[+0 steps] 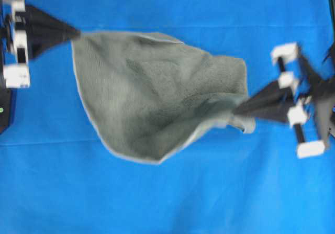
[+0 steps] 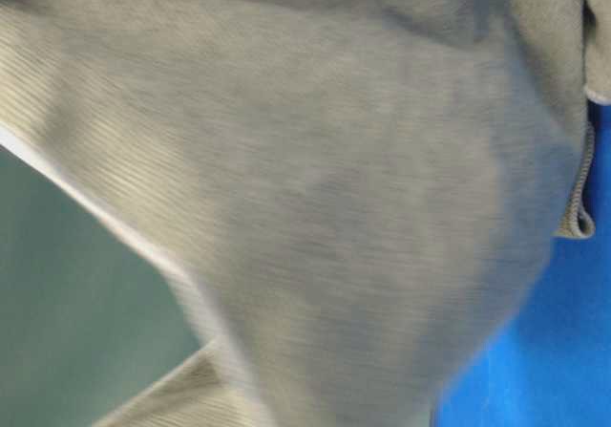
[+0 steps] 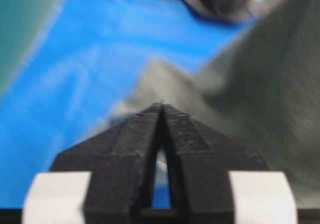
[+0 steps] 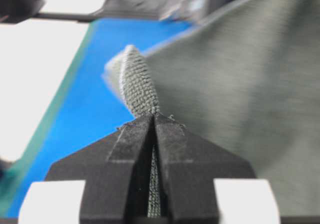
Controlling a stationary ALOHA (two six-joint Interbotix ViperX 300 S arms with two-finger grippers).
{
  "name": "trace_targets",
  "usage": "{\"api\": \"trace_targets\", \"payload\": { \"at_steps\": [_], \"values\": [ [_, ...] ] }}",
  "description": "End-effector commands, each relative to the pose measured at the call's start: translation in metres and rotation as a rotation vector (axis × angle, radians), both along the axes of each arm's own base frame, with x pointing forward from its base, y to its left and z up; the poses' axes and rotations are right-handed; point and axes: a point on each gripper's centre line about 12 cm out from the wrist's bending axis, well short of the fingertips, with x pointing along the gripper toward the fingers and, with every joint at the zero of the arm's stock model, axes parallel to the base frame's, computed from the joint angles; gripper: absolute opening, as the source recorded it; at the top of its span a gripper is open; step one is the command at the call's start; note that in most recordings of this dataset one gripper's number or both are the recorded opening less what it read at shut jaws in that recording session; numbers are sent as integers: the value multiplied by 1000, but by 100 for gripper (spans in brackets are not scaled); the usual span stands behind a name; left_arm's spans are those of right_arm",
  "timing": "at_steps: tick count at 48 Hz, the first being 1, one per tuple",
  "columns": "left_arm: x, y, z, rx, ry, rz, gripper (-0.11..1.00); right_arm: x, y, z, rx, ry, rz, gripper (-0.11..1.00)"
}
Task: Fold a large towel.
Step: 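Lift the towel with both grippers and shake it out in the air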
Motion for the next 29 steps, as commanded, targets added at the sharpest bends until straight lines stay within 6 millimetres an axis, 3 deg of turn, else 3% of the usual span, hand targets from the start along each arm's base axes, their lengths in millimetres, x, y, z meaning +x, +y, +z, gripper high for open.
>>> {"api": "trace_targets", "payload": {
  "at_steps": [1, 11, 17, 22, 29],
  "values": [
    [-2, 18, 25, 29, -100, 75, 1, -13, -23, 17, -17, -46, -77, 0],
    [-16, 56, 55, 109, -273, 245, 1, -51, -86, 43, -119, -96, -342, 1],
    [-28, 68, 79, 163, -371, 311, 1, -73, -110, 59, -157, -148, -475, 0],
    [-31, 69, 96, 181, -422, 320, 1, -86, -116, 73, -163, -197, -526, 0],
    [-30, 51, 114, 161, -460, 248, 1, -97, -102, 96, -60, -286, -484, 0]
  ]
}}
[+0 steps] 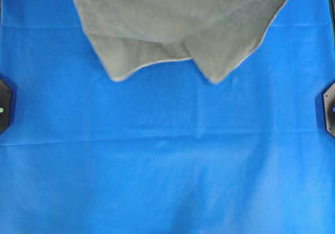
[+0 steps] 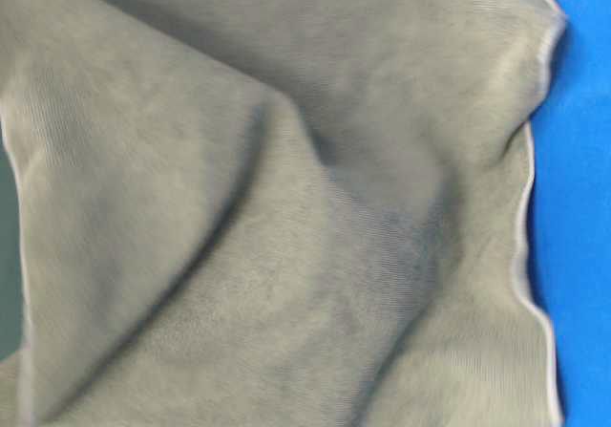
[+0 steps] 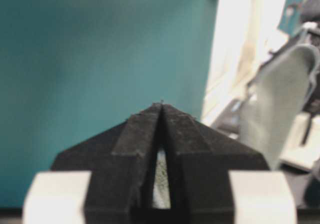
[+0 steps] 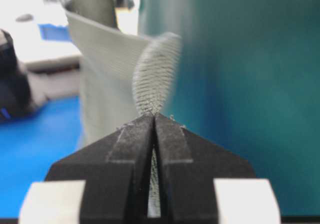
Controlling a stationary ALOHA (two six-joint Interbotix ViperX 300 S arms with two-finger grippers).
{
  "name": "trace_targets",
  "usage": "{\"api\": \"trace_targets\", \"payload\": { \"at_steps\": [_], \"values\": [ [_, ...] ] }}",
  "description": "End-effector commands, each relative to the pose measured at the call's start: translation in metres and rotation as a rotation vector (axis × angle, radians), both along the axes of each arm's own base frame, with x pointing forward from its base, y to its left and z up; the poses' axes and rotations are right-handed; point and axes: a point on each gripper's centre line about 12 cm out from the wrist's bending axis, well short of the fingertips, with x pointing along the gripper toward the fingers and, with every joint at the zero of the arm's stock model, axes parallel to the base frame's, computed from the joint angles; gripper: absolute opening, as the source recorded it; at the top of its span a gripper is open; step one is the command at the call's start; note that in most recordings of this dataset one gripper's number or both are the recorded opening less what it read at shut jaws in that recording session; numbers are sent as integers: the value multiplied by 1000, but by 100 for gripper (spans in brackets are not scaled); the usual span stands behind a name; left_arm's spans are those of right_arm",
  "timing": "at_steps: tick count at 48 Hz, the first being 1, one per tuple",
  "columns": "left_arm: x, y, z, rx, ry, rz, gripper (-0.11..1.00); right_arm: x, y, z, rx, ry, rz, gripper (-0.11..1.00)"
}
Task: Fold a large towel.
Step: 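Lift the towel with both grippers and shake it out in the air, then lay the spread towel flat on the table and release both grippers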
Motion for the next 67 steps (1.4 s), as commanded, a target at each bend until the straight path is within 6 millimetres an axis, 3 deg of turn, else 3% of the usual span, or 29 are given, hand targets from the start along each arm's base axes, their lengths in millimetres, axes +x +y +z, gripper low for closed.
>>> {"api": "trace_targets", "payload": {
  "at_steps": [1, 18, 28, 36, 42, 51, 67],
  "values": [
    [-1, -17, 21, 23, -44, -62, 1, -7, 11, 22, 53, -93, 48, 1],
    [-29, -106, 53, -72, -166, -499, 1, -19, 67, 42, 335, -187, 374, 0],
    [-38, -131, 64, -175, -202, -681, 1, -23, 96, 58, 377, -287, 568, 0],
    [-34, -137, 62, -192, -188, -715, 1, -17, 105, 56, 384, -306, 622, 0],
    [-26, -130, 56, -193, -167, -670, 1, -15, 104, 50, 375, -271, 606, 0],
    [-9, -90, 29, -263, -84, -464, 1, -9, 82, 21, 379, -151, 455, 1],
    [5, 6, -68, -473, 93, -36, 1, -1, 3, -59, 442, 105, -27, 0]
  ]
}}
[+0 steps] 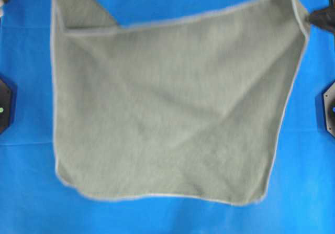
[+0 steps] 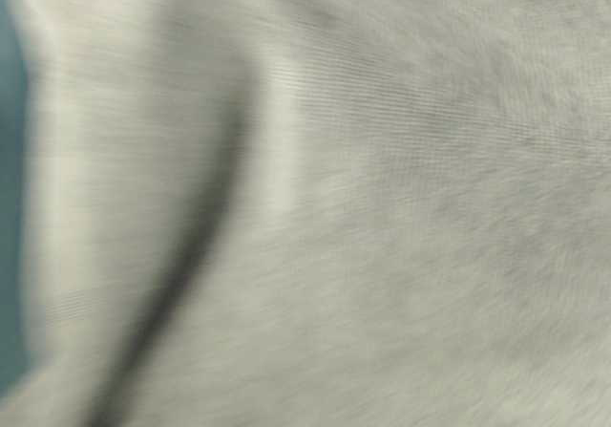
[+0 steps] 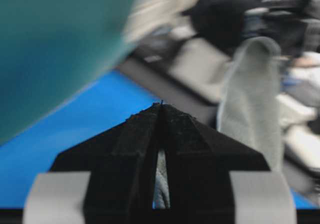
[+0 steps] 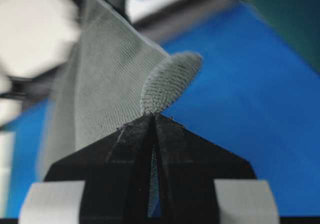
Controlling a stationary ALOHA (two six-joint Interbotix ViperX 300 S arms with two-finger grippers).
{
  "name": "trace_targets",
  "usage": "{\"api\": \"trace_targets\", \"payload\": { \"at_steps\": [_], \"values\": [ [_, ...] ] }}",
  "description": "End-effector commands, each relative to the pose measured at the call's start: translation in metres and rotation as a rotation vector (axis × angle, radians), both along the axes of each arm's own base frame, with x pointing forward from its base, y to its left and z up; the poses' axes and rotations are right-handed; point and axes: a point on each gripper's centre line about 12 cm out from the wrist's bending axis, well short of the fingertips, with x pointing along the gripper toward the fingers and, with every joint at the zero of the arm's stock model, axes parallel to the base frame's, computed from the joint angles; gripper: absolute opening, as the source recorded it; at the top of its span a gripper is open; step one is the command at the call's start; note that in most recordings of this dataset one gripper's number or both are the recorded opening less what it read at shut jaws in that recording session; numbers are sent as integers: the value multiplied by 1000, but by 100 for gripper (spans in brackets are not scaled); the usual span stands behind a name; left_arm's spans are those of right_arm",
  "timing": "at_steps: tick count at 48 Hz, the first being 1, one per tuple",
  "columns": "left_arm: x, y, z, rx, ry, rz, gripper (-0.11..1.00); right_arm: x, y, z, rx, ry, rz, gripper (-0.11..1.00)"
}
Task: Fold a large towel.
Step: 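Lay the spread towel flat on the table and release both grippers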
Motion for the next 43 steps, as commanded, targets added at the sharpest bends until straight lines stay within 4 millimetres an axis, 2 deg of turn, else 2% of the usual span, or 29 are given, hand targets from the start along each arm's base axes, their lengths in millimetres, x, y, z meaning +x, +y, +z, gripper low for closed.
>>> {"api": "trace_targets", "payload": {
  "at_steps": [1, 6, 11, 16, 20, 25, 31, 37, 43],
  "values": [
    [1, 25, -21, -27, 57, 90, 1, 4, -24, -14, -11, 71, -106, 0],
    [6, 47, -46, -53, 110, 155, 1, 10, -55, -38, -27, 162, -222, 0],
    [12, 67, -62, -56, 128, 200, 1, 13, -82, -55, -48, 242, -304, 0],
    [17, 85, -67, -40, 146, 238, 1, 12, -102, -63, -88, 302, -359, 0],
    [18, 92, -68, -20, 165, 251, 1, 7, -108, -63, -107, 313, -388, 0],
    [18, 91, -70, -20, 176, 248, 1, 1, -104, -62, -101, 311, -396, 0],
    [15, 77, -83, -43, 207, 216, 1, -9, -90, -72, -40, 341, -381, 0],
    [13, 54, -104, -87, 250, 156, 1, -13, -60, -91, 30, 378, -288, 0],
    [12, 26, -136, -188, 312, 76, 1, -13, -27, -115, 95, 412, -149, 0]
  ]
}}
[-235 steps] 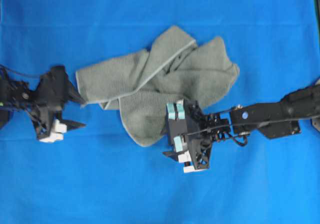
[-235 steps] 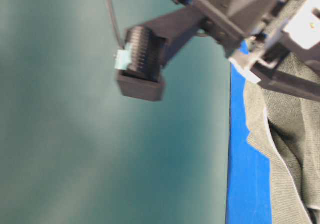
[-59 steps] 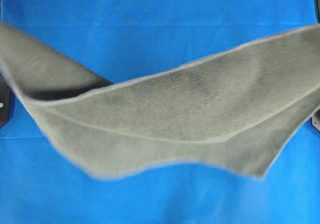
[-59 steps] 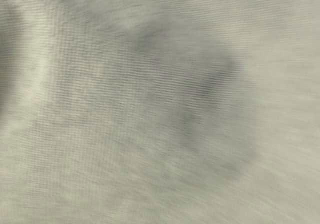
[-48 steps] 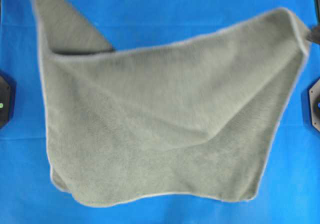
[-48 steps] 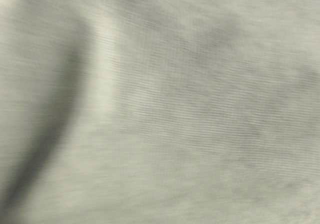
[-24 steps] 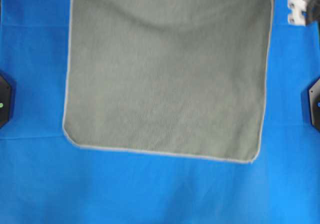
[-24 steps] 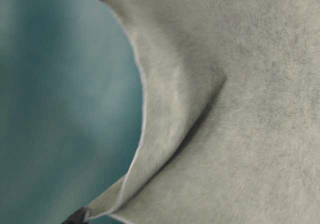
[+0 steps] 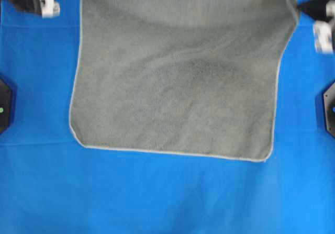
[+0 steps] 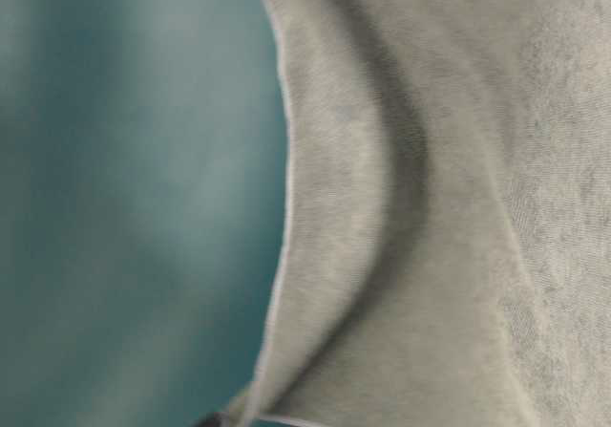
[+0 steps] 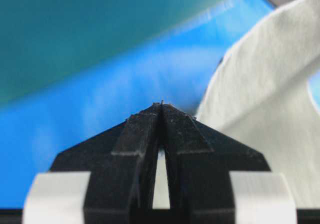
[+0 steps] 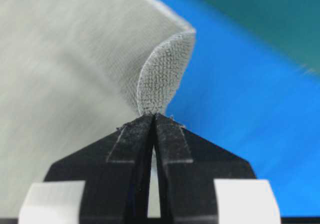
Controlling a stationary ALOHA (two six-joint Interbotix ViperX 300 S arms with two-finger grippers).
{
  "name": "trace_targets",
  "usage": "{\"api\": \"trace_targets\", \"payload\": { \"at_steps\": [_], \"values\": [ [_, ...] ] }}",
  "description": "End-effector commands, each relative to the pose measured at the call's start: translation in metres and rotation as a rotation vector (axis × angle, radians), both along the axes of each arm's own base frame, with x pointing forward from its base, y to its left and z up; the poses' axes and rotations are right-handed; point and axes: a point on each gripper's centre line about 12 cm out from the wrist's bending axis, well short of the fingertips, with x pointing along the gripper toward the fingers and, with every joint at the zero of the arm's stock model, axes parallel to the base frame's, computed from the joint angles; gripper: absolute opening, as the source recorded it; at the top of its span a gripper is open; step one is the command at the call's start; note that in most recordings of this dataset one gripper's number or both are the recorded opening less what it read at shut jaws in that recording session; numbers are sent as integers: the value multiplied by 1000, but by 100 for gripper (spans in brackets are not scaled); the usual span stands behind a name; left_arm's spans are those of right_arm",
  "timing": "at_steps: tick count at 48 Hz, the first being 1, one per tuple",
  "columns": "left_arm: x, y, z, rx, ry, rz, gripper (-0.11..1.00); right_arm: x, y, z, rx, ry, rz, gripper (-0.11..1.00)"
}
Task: Fold a large towel.
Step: 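Lay the spread towel flat on the table and release both grippers, then grasp the towel's top corners with the left and right grippers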
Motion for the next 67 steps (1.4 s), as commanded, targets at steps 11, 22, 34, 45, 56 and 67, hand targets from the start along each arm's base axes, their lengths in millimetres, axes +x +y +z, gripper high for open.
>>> {"api": "trace_targets", "payload": {
  "at_steps": [11, 22, 34, 45, 56, 67],
  "values": [
    [10, -63, -64, -275, 105, -149, 1, 16, 63, -59, 220, 90, 259, 0],
    [32, -118, -97, -385, 233, -315, 1, 33, 108, -91, 325, 172, 411, 0],
    [31, -169, -141, -480, 421, -412, 1, 39, 156, -110, 395, 223, 530, 1],
    [22, -197, -142, -533, 444, -462, 1, 39, 166, -121, 427, 256, 525, 0],
    [14, -196, -141, -541, 463, -454, 1, 42, 166, -121, 412, 237, 534, 1],
    [12, -191, -122, -534, 406, -462, 1, 44, 167, -119, 412, 228, 535, 5]
  ]
}}
